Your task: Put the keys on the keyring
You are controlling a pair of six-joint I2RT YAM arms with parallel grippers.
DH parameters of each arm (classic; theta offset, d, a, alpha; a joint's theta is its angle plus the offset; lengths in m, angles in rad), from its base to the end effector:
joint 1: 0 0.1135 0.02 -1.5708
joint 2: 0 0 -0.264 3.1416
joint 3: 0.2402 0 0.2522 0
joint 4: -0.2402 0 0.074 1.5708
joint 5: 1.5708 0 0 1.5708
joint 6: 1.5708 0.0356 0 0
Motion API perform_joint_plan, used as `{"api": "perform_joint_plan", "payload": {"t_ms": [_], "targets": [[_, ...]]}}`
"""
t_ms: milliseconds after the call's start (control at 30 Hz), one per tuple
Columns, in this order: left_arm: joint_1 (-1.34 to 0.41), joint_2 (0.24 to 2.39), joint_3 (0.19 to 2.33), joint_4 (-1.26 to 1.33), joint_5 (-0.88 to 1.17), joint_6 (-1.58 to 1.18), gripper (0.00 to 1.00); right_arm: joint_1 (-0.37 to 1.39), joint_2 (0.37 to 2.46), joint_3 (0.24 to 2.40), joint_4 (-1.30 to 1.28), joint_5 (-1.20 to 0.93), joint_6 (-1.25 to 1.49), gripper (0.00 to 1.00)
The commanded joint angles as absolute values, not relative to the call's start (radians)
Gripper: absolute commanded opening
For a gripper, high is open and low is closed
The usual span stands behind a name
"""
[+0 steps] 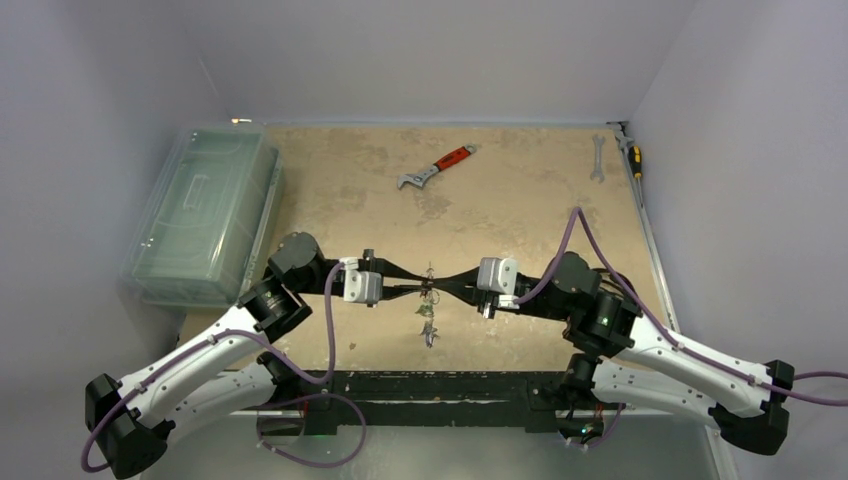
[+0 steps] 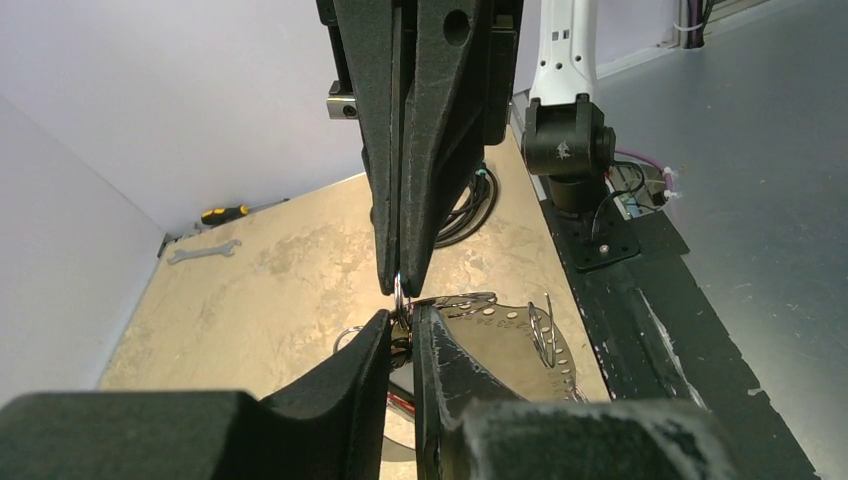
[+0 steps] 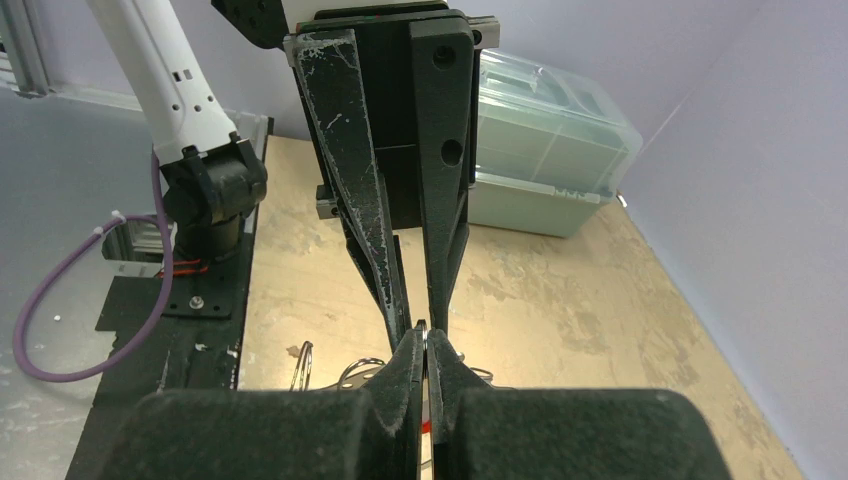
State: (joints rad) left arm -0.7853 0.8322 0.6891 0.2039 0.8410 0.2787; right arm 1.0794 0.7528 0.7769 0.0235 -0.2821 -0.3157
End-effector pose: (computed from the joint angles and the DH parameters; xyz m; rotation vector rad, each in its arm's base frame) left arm 0.1162 -0.1537 0.3391 1.3443 0.9101 -1.0252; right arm 0.0757 0.1624 0.3650 -1.1842 1.0500 0.8181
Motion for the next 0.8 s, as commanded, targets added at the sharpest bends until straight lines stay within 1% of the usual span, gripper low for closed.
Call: {"api": "perform_joint_plan", "payload": {"t_ms": [0, 67, 100, 367, 400, 467, 500, 567, 633, 767], "targets": [[-0.778, 0.830, 0.692, 0.234, 0.844, 0.275, 0.10, 1.080, 0.753, 0.788, 0.091, -0.314, -0.321, 0.00], [-0.778, 0.832, 0.692, 0.232, 0.844, 0.279, 0.01, 1.080, 0.752, 0.788, 0.092, -0.314, -0.320, 0.00], [-0.778, 0.834, 0.694, 0.228, 0.844, 0.280, 0.00, 1.080, 0.750, 0.790, 0.093, -0.314, -0.319, 0.00], [-0.778, 0.837, 0.721, 0.128, 0.802, 0.342, 0.00, 1.080, 0.749, 0.800, 0.071, -0.292, -0.314, 0.00], [-0.778, 0.838, 0.729, 0.104, 0.791, 0.359, 0.00, 1.080, 0.751, 0.805, 0.061, -0.280, -0.309, 0.04], [-0.778, 0.841, 0.744, 0.066, 0.770, 0.383, 0.00, 1.080, 0.751, 0.818, 0.034, -0.243, -0.301, 0.20], [-0.778, 0.841, 0.749, 0.051, 0.762, 0.393, 0.00, 1.080, 0.754, 0.826, 0.016, -0.232, -0.301, 0.30], [-0.778, 0.845, 0.760, 0.015, 0.748, 0.414, 0.00, 1.079, 0.757, 0.846, -0.029, -0.219, -0.301, 0.40], [-0.778, 0.848, 0.767, -0.014, 0.735, 0.429, 0.00, 1.079, 0.764, 0.866, -0.079, -0.202, -0.311, 0.45], [-0.778, 0.852, 0.779, -0.063, 0.712, 0.446, 0.00, 1.080, 0.802, 0.906, -0.192, -0.137, -0.350, 0.48]]}}
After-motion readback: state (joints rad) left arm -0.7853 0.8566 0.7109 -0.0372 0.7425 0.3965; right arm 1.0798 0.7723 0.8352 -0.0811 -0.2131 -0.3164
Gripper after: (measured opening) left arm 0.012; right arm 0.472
